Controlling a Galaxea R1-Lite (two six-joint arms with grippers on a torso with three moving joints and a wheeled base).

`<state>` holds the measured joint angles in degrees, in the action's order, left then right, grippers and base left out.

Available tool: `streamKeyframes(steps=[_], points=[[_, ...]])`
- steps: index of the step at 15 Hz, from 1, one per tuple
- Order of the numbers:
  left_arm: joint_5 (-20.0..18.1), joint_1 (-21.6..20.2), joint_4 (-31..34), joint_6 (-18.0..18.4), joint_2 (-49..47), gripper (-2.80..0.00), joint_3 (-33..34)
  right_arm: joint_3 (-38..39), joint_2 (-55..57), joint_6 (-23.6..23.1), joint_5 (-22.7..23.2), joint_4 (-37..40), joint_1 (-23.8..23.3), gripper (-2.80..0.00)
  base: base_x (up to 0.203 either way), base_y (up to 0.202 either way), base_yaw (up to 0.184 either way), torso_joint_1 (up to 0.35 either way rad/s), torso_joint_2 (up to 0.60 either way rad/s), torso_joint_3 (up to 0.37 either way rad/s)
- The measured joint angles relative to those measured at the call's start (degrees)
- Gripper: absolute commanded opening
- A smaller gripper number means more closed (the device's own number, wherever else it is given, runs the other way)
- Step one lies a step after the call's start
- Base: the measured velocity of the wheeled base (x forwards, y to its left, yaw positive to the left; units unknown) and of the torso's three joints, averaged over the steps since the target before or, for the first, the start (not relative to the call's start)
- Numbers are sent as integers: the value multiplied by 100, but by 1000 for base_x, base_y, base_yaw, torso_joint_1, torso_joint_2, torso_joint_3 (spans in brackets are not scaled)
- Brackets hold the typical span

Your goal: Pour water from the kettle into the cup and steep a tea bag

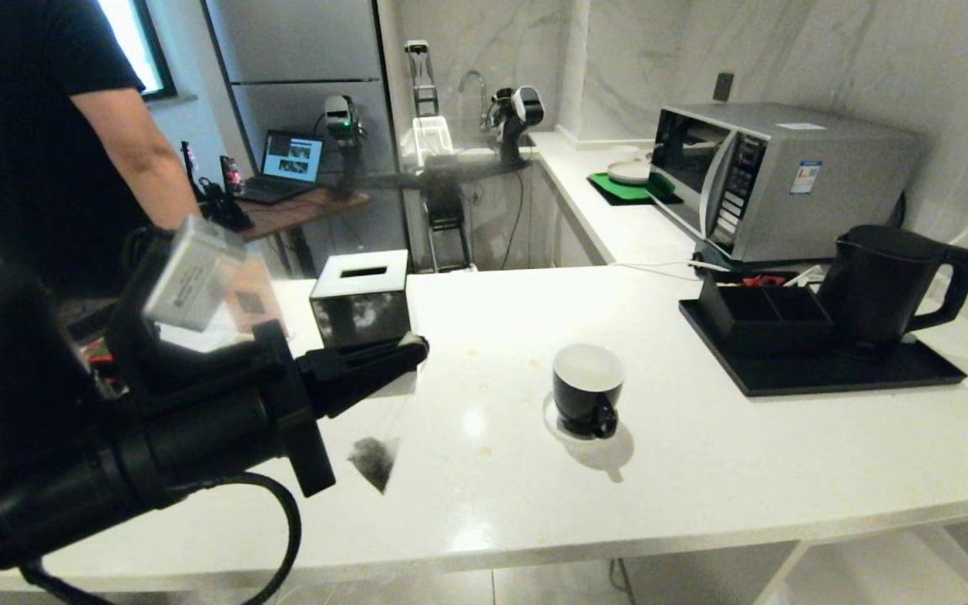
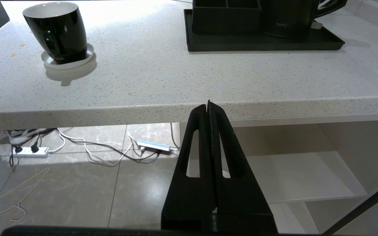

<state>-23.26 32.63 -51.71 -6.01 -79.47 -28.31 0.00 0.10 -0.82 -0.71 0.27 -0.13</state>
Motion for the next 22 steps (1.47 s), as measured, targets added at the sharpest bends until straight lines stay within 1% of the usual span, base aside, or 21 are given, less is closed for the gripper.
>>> streamKeyframes(steps=[6,10,13,17,20,22], points=[[0,5,-10,1,-247,-280,-71,0,-10,0,0,0,-5,-280,0,0,0,0,0,0],[5,-97,-7,6,-442,-280,-240,0,-10,-2,2,0,0,-280,0,0,0,0,0,0],[2,-172,-57,25,-685,-280,-602,0,-10,-4,2,-1,-5,-280,0,0,0,0,0,0],[11,-187,-51,146,-1057,-280,-1198,0,-10,-3,0,-2,-5,-280,0,0,0,0,0,0],[15,-163,10,148,-1291,-280,-1673,0,-10,-2,1,1,0,-280,0,0,0,0,0,0],[17,-144,31,150,-1483,-280,-2106,0,-10,-4,2,0,0,-280,0,0,0,0,0,0]])
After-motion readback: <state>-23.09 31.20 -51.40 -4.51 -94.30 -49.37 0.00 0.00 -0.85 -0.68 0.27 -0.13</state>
